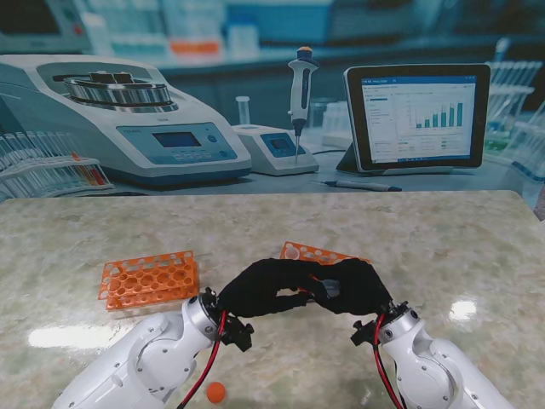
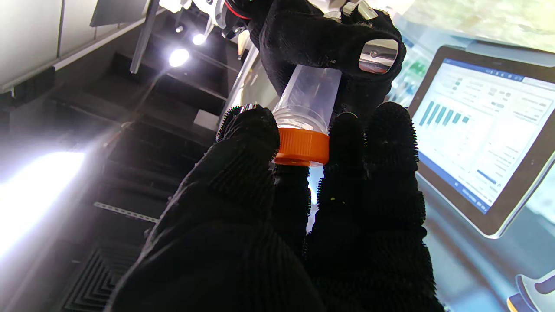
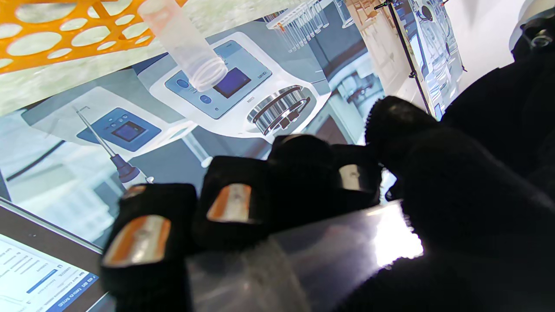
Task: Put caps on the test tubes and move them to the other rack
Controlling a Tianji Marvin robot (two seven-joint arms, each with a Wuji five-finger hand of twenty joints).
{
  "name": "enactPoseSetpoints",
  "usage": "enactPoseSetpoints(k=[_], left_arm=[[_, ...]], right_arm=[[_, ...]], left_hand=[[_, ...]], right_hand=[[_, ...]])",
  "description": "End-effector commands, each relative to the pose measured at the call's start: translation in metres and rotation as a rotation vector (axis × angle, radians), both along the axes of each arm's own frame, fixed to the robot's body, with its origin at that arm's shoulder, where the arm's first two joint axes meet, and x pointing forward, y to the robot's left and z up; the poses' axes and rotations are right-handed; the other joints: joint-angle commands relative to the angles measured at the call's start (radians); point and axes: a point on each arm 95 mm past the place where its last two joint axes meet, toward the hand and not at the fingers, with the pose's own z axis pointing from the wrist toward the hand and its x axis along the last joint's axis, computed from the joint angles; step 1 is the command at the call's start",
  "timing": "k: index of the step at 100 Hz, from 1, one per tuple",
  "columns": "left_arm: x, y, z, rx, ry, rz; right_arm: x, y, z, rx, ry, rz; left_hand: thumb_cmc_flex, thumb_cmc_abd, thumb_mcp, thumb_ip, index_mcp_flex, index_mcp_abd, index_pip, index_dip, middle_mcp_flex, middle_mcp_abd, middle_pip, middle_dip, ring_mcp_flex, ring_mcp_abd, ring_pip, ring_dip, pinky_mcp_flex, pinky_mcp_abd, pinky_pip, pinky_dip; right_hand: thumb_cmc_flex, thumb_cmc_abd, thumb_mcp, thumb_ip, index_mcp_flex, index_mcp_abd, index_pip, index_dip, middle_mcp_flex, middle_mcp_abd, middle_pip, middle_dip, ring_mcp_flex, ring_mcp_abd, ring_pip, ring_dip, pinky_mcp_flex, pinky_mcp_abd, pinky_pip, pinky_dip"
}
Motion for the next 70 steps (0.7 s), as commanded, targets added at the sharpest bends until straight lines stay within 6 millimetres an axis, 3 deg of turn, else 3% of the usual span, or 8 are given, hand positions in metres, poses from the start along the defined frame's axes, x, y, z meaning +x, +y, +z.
enactPoseSetpoints(k=[1, 53, 58, 62, 69, 70], left_arm=[[-0.0023, -0.0039, -0.0022, 0.001, 0.002, -0.010], [0.0003, -0.0079, -0.0052, 0.003, -0.010, 0.001], [0.0004, -0.0077, -0.0050, 0.005, -0.012, 0.001], [0.0006, -0.0074, -0.0046, 0.006, -0.013, 0.002], [0.0010, -0.0064, -0.0041, 0.012, -0.012, 0.003], [0.0011, -0.0062, -0.0040, 0.013, -0.011, 0.002]], right_arm=[[-0.0012, 0.0042, -0.0001, 0.012, -0.001, 0.001], [-0.0003, 0.0076, -0.0004, 0.045, -0.026, -0.022], [-0.0002, 0.0074, -0.0003, 0.046, -0.027, -0.024], [-0.0002, 0.0073, -0.0003, 0.047, -0.028, -0.025], [-0.0001, 0.0071, -0.0003, 0.049, -0.028, -0.026], [-0.0001, 0.0071, -0.0003, 0.049, -0.028, -0.026]], left_hand=[[0.098, -0.014, 0.113, 0.003, 0.018, 0.009, -0.007, 0.003, 0.047, 0.000, 0.036, 0.023, 0.056, -0.086, -0.008, -0.007, 0.018, -0.011, -0.004, 0.019], [0.098, 0.000, 0.091, 0.000, 0.009, 0.006, -0.005, 0.002, 0.037, -0.005, 0.037, 0.019, 0.046, -0.089, -0.012, -0.009, 0.008, -0.016, -0.008, 0.011], [0.097, 0.014, 0.059, 0.006, 0.003, 0.002, -0.006, 0.000, 0.032, -0.004, 0.036, 0.015, 0.039, -0.093, -0.007, -0.013, 0.001, -0.019, -0.011, 0.011], [0.094, 0.041, -0.006, 0.032, -0.005, 0.002, -0.005, -0.002, 0.021, -0.006, 0.037, 0.001, 0.019, -0.099, 0.012, -0.032, -0.010, -0.017, -0.016, 0.012], [0.077, 0.056, -0.023, 0.033, -0.012, 0.001, -0.008, -0.005, 0.012, -0.005, 0.036, -0.002, 0.007, -0.103, 0.012, -0.038, -0.021, -0.013, -0.019, 0.012], [0.079, 0.058, -0.046, 0.043, -0.014, 0.001, -0.009, -0.005, 0.007, -0.007, 0.046, -0.012, -0.001, -0.104, 0.025, -0.052, -0.028, -0.008, -0.016, 0.018]], right_hand=[[0.041, 0.026, 0.006, -0.012, 0.027, -0.047, 0.051, 0.029, 0.040, 0.002, -0.003, 0.011, 0.036, -0.076, 0.073, 0.022, 0.023, -0.017, 0.049, 0.000], [0.040, 0.029, 0.000, -0.016, 0.022, -0.052, 0.051, 0.029, 0.039, 0.002, -0.009, 0.012, 0.036, -0.076, 0.069, 0.021, 0.022, -0.017, 0.045, -0.002], [0.041, 0.030, 0.000, -0.016, 0.021, -0.053, 0.051, 0.028, 0.039, 0.002, -0.009, 0.012, 0.036, -0.076, 0.069, 0.021, 0.022, -0.017, 0.045, -0.002], [0.041, 0.030, 0.000, -0.016, 0.021, -0.053, 0.051, 0.028, 0.039, 0.002, -0.009, 0.012, 0.036, -0.076, 0.069, 0.021, 0.022, -0.017, 0.045, -0.002], [0.040, 0.030, -0.001, -0.016, 0.021, -0.053, 0.051, 0.028, 0.039, 0.001, -0.010, 0.012, 0.036, -0.076, 0.069, 0.021, 0.022, -0.017, 0.045, -0.002], [0.041, 0.030, -0.001, -0.016, 0.021, -0.053, 0.051, 0.028, 0.039, 0.002, -0.010, 0.012, 0.036, -0.076, 0.069, 0.021, 0.022, -0.017, 0.045, -0.002]])
